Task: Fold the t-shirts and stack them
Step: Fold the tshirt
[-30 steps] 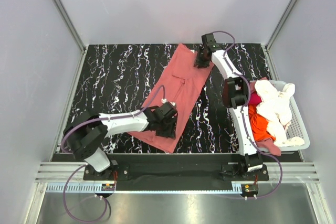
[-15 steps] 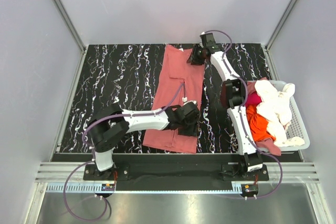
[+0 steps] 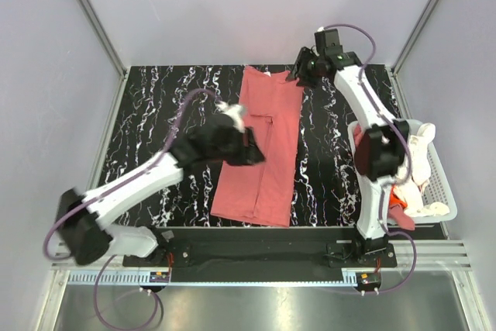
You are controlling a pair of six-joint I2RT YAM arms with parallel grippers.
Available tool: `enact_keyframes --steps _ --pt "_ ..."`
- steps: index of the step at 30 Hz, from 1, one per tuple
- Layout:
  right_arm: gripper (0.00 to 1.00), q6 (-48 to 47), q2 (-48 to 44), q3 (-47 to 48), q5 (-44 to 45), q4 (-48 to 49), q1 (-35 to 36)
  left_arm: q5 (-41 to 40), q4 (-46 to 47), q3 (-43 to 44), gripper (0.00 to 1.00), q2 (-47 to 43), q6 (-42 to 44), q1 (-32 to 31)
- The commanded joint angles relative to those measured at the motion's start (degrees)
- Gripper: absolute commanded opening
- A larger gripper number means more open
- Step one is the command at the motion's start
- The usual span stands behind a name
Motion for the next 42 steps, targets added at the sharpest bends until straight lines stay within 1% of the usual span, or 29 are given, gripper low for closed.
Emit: enact_keyframes --steps 1,2,3,4,5,6,7,8,9,10,11,12,13,14,15,17,18,20,22,24,27,31,36,42 --pt "0.52 4.33 -18.25 -18.30 5.42 -3.51 4.76 -1.35 -7.07 -7.01 0.52 -8.38 4.87 7.57" --pt "0.52 5.38 -21.54 -23.39 6.13 -3.33 5.74 -1.44 -9.52 -7.91 0.52 -9.01 5.58 11.42" --pt "0.53 6.87 -24.79 -33.28 6.31 -2.03 6.97 -1.79 -10.76 -8.70 0.52 -9.63 6.37 12.50" --pt "0.53 7.50 -30.83 -37.64 6.58 -1.67 9.51 -4.84 -11.99 -9.23 0.52 -10.59 6.98 13.20" --pt "0.53 8.46 -33.85 -41.77 7.88 -1.75 10.75 -5.92 -13.05 -10.63 0.52 -11.30 6.99 13.73" --pt "0.53 11.26 -36.75 -49.91 8.51 -1.66 12.24 -6.88 -12.80 -11.68 0.52 -12.09 6.73 13.65" --pt "0.53 12.85 -42.52 -53.90 8.51 -1.75 13.39 -6.72 -12.62 -12.65 0.52 -12.96 6.47 13.74" --pt "0.52 16.09 -45.28 -57.69 8.08 -1.49 16.27 -6.63 -12.36 -14.23 0.54 -13.15 6.29 13.83" --pt "0.52 17.77 -47.91 -64.16 7.90 -1.40 17.95 -6.63 -12.27 -14.94 0.54 -13.24 6.20 13.91" --pt "0.52 19.61 -52.64 -67.27 7.98 -1.49 19.54 -6.80 -12.18 -16.34 0.55 -13.41 6.20 14.00" --pt "0.52 21.29 -54.86 -70.00 7.64 -1.40 22.60 -7.15 -12.27 -17.22 0.59 -13.50 6.11 14.18" --pt "0.52 24.35 -57.06 -74.64 7.72 -1.40 23.76 -9.16 -12.35 -18.01 0.61 -13.67 6.20 14.27" --pt "0.52 26.21 -61.08 -76.77 8.59 -1.31 24.99 -10.14 -12.44 -19.68 0.63 -14.02 6.03 14.53" --pt "0.52 28.05 -62.78 -78.80 8.86 -1.22 26.05 -10.84 -12.27 -20.56 0.64 -14.11 5.59 14.79" --pt "0.52 30.77 -64.19 -82.73 8.52 0.52 27.88 -10.41 -11.83 -21.35 0.64 -14.03 5.41 14.97" --pt "0.50 32.63 -66.22 -85.66 6.94 1.94 29.30 -8.66 -10.08 -23.55 0.63 -13.41 4.80 14.97" --pt "0.50 34.38 -66.39 -87.94 6.84 3.42 31.22 -7.61 -9.46 -24.34 0.62 -13.24 3.84 15.06" --pt "0.49 35.89 -66.57 -89.45 7.11 4.49 32.82 -5.14 -7.97 -26.63 0.60 -13.50 3.21 14.88" --pt "0.49 36.77 -66.57 -90.94 7.63 6.86 34.57 -5.66 -8.05 -28.47 0.57 -14.11 3.12 14.97" --pt "0.50 36.77 -66.14 -91.73 7.98 8.52 34.84 -7.06 -8.49 -29.44 0.57 -14.64 3.04 14.88" --pt "0.50 35.29 -64.21 -92.79 6.59 12.82 34.93 -6.64 -8.31 -30.68 0.57 -15.35 1.64 14.97" --pt "0.49 35.01 -59.29 -93.32 6.58 12.93 35.02 -4.70 -6.65 -31.99 0.56 -15.78 1.10 14.88" --pt "0.46 35.72 -57.79 -93.50 7.81 13.72 36.08 -0.75 -4.01 -34.63 0.54 -16.22 -0.04 14.88" --pt "0.43 35.81 -55.15 -93.41 8.86 14.16 36.78 -1.62 -3.83 -35.42 0.51 -16.14 0.05 14.88"
